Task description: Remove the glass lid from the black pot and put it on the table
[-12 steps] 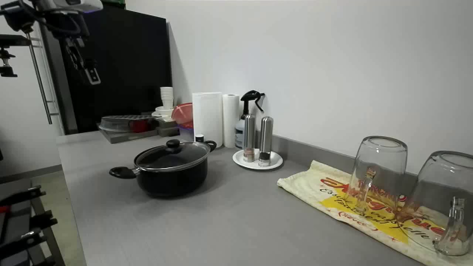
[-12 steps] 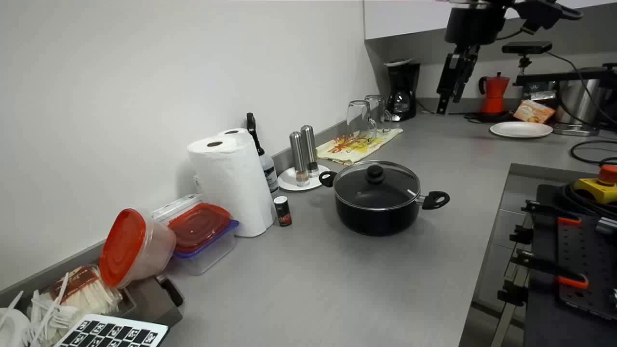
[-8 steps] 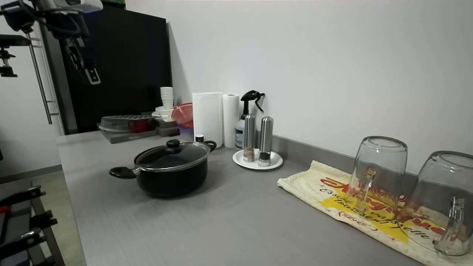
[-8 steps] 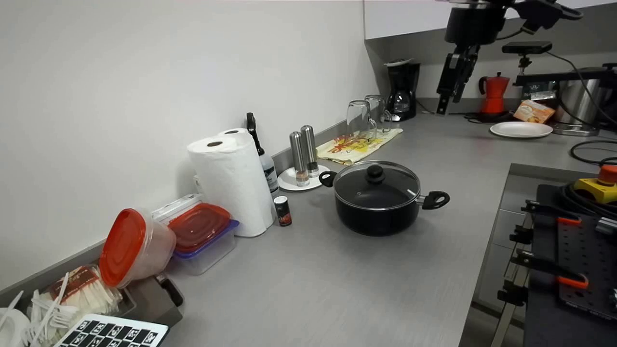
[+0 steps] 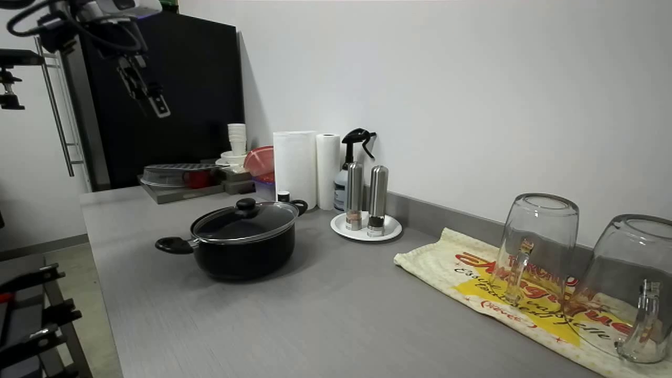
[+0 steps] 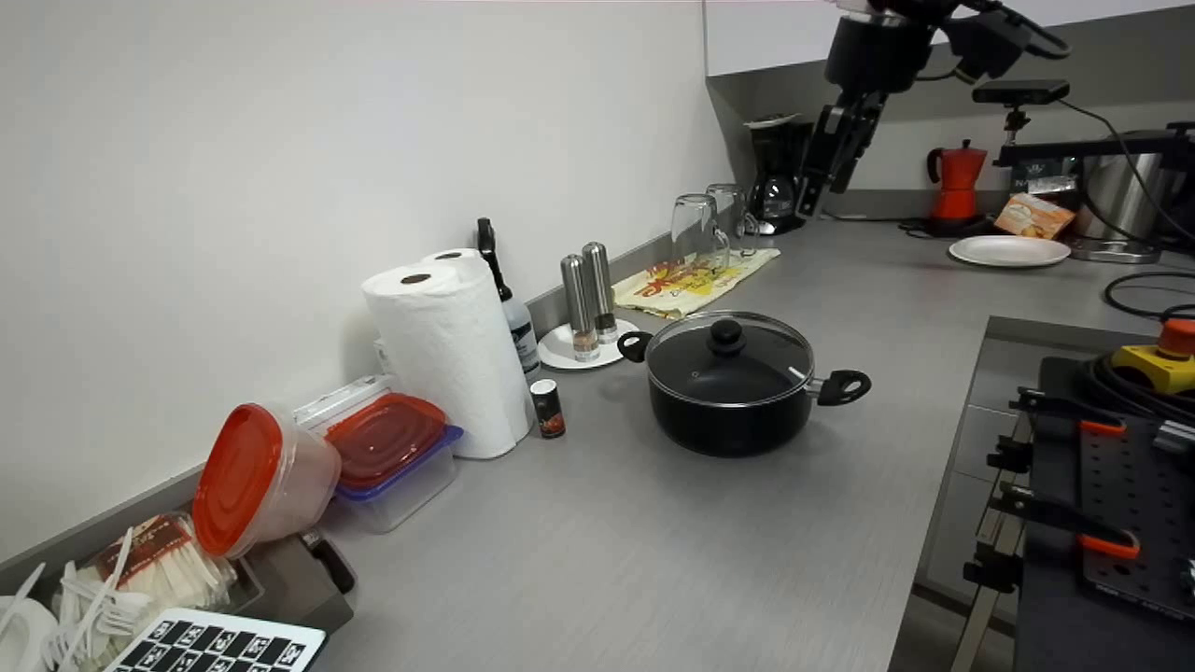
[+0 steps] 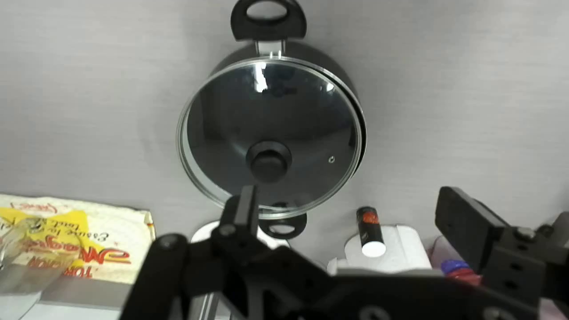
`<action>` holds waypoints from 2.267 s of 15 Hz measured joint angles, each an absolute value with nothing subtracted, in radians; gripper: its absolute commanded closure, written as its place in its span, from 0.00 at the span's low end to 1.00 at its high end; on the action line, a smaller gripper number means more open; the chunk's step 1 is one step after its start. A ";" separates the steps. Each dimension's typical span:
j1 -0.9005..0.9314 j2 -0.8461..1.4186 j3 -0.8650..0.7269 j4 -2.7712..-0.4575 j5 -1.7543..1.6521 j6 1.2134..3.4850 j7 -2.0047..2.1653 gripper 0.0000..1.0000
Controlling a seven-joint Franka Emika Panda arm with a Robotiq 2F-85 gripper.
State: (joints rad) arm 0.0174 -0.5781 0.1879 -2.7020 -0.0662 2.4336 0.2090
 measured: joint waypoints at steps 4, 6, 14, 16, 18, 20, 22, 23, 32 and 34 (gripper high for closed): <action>-0.081 -0.376 0.240 -2.581 -0.215 2.604 0.300 0.00; -0.133 -0.271 0.263 -2.501 -0.318 2.636 0.367 0.00; -0.116 0.040 0.178 -2.258 -0.553 2.532 0.511 0.00; -0.078 0.083 0.140 -2.231 -0.553 2.494 0.511 0.00; -0.043 0.116 0.110 -2.215 -0.552 2.468 0.511 0.00; -0.013 0.142 0.091 -2.205 -0.543 2.453 0.511 0.00; 0.013 0.165 0.079 -2.196 -0.528 2.442 0.511 0.00; 0.024 0.175 0.074 -2.192 -0.519 2.437 0.511 0.00; 0.061 0.227 0.029 -2.186 -0.468 2.397 0.511 0.00; 0.062 0.238 0.026 -2.188 -0.453 2.387 0.511 0.00</action>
